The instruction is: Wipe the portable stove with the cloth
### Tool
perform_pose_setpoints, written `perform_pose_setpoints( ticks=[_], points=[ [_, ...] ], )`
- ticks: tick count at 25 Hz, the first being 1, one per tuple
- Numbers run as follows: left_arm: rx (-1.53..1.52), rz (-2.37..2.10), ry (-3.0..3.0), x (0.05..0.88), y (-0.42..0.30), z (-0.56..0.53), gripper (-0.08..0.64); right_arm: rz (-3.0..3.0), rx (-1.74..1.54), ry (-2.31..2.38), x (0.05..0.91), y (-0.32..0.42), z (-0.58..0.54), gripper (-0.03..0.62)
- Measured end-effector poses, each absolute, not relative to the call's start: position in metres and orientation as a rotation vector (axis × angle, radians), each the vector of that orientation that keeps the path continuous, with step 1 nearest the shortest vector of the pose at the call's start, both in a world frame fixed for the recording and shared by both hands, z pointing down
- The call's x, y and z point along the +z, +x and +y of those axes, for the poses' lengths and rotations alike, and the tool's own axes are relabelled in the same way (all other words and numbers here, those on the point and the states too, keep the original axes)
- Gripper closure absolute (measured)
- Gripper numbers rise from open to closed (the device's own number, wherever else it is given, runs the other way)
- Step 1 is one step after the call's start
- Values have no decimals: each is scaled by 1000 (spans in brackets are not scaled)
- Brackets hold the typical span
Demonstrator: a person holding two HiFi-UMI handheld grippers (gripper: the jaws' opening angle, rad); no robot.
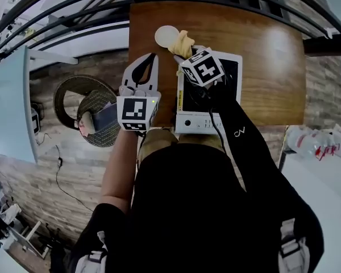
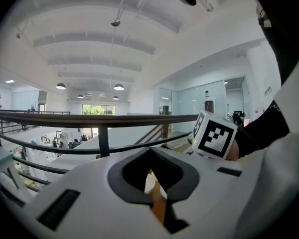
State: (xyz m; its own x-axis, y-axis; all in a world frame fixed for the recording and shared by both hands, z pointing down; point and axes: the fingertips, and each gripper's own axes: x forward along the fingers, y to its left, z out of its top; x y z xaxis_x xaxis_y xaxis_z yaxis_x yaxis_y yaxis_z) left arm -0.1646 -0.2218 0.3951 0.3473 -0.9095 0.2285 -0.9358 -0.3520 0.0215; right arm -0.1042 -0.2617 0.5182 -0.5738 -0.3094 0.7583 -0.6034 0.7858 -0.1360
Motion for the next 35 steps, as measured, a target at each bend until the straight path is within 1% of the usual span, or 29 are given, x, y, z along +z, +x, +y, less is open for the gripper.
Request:
perform_pose_setpoints(
  ticks=[3,6,14,17,20,23,26,29,35],
  points=[
    [303,-1744,2411,397,-164,-221,552,-2156,528,702,532,-90,-271,471],
    [321,-1750,2399,401,-145,-222,552,-2096,561,789,538,-50,-279,471],
    [318,-1625,2489,410,-60,-242,552,-1987,643,1006,551,85,-292,471],
    [320,-1593,2519,411,-29,-247,552,-2027,691,1036,546,112,-294,471],
    [320,-1563,2538,413,0,-250,552,-1953,659,1085,551,150,-293,471],
    [321,-1551,2544,413,11,-250,552,-1923,715,1116,559,171,-286,471],
    [316,-1560,2516,414,10,-250,552,-1949,719,1131,551,169,-286,471],
    [285,-1580,2529,405,6,-250,552,-2041,691,1106,527,144,-290,471],
    [318,-1715,2465,397,-58,-235,552,-2223,644,943,488,44,-270,471]
  ],
)
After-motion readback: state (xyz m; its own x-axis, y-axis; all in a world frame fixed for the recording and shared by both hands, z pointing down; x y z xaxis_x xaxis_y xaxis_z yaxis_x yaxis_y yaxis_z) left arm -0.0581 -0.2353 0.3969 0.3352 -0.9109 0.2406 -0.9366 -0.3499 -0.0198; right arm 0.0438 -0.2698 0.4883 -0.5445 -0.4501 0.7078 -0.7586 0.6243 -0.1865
